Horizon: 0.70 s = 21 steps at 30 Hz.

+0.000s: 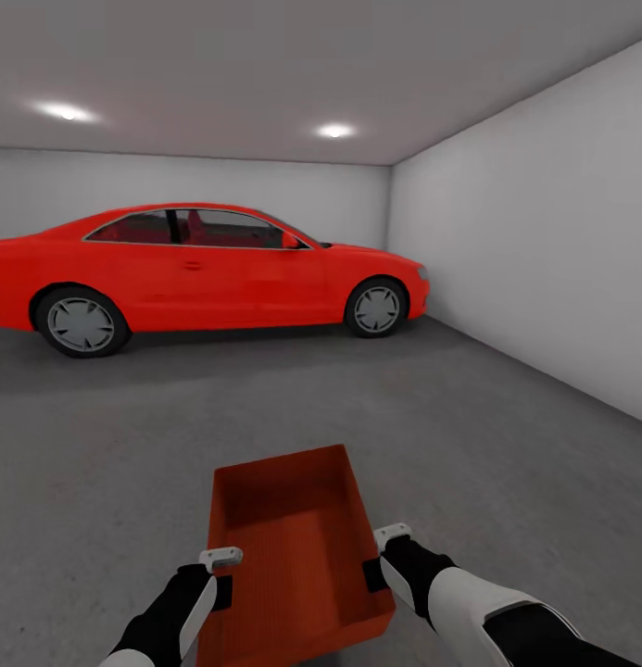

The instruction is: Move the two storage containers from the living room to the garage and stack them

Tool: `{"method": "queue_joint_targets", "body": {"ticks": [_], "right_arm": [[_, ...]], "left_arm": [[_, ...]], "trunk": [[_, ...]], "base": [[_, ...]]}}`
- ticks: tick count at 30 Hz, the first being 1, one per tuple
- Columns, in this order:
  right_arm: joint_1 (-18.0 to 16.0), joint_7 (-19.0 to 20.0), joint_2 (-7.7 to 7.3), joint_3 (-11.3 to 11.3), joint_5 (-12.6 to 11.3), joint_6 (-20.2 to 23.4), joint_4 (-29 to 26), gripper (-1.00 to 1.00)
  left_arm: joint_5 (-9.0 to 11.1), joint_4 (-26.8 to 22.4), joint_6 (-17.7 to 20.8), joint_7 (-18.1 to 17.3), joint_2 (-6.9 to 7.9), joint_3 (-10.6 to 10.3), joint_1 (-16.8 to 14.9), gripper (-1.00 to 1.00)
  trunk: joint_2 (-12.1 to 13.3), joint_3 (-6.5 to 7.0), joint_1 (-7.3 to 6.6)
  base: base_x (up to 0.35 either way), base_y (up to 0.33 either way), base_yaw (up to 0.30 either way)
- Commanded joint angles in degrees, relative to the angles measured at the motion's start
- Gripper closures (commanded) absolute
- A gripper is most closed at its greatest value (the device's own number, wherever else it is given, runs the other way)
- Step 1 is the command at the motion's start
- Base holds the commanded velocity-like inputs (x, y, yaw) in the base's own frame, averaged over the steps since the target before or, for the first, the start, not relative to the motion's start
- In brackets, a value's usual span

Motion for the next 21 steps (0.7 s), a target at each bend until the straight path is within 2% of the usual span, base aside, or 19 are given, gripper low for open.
{"method": "queue_joint_targets", "body": {"ticks": [1,21], "right_arm": [[-0.05,1.89,0.04,-0.32,-1.28,0.25,-4.01,1.00],[-0.05,1.89,0.04,-0.32,-1.28,0.25,-4.01,1.00]], "left_arm": [[1.35,0.02,0.12,0.56,-0.03,-1.92,0.03,1.00],[1.35,0.02,0.12,0.56,-0.04,-1.92,0.03,1.00]], "trunk": [[-0.03,-0.07,-0.01],[-0.03,-0.07,-0.01]], "base": [[0.000,0.000,0.000],[0.001,0.000,0.000]]}}
